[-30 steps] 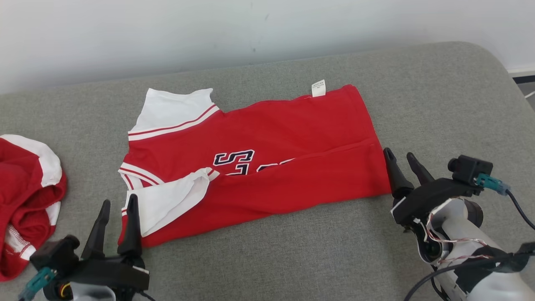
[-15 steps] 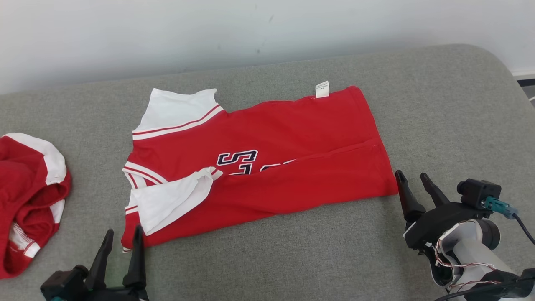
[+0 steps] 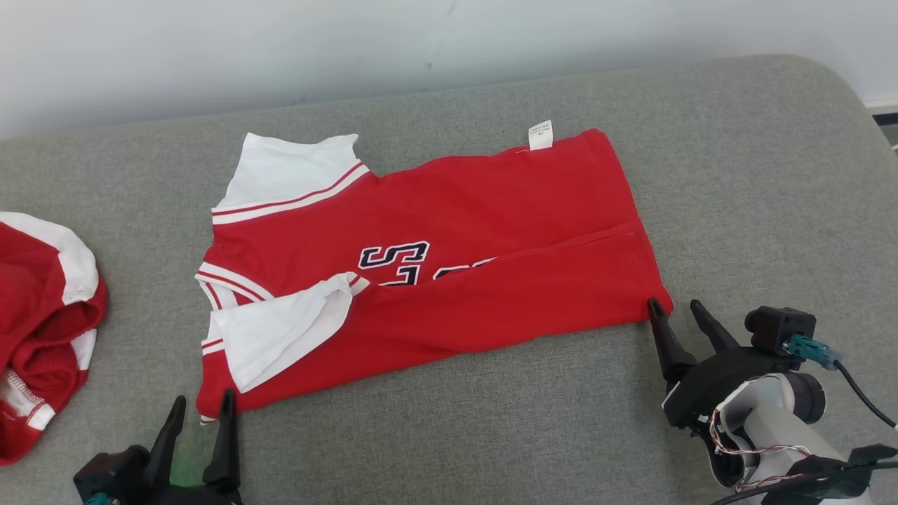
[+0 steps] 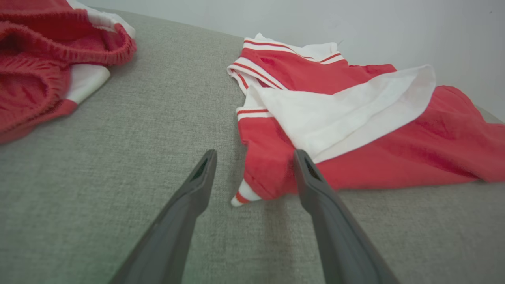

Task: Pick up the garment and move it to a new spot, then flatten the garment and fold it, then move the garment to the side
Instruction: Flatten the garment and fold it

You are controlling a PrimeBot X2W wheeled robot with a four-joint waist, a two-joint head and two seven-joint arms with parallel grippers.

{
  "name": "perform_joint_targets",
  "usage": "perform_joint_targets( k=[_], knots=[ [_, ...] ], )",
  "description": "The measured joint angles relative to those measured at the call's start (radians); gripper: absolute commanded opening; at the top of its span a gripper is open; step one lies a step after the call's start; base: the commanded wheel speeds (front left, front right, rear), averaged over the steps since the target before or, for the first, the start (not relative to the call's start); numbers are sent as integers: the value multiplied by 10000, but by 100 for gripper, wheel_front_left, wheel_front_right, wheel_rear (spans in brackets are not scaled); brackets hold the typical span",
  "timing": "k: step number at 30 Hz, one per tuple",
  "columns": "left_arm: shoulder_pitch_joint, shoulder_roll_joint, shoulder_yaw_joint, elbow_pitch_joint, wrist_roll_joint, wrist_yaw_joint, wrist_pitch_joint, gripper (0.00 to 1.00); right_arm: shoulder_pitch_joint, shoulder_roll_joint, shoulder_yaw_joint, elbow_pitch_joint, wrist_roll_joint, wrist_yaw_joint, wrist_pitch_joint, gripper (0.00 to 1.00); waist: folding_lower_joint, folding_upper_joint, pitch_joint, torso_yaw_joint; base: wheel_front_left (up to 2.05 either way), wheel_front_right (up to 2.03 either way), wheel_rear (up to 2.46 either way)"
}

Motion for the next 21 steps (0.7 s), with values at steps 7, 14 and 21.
perform_joint_targets(
  k=[7,14,21],
  knots=[
    [-377,-10,96,610,15,-27,0,100,-249,155,234,384,-36,0,12,100,0,0,170,-22,0,0,0],
    [-691,-27,-94,1241,-203,-36,-13,40,-496,359,483,788,56,0,15,15,0,0,243,12,0,0,0],
    [-872,-13,-280,1417,-462,-38,-13,0,-624,368,635,895,234,0,10,0,0,1,275,59,0,0,0]
  ],
)
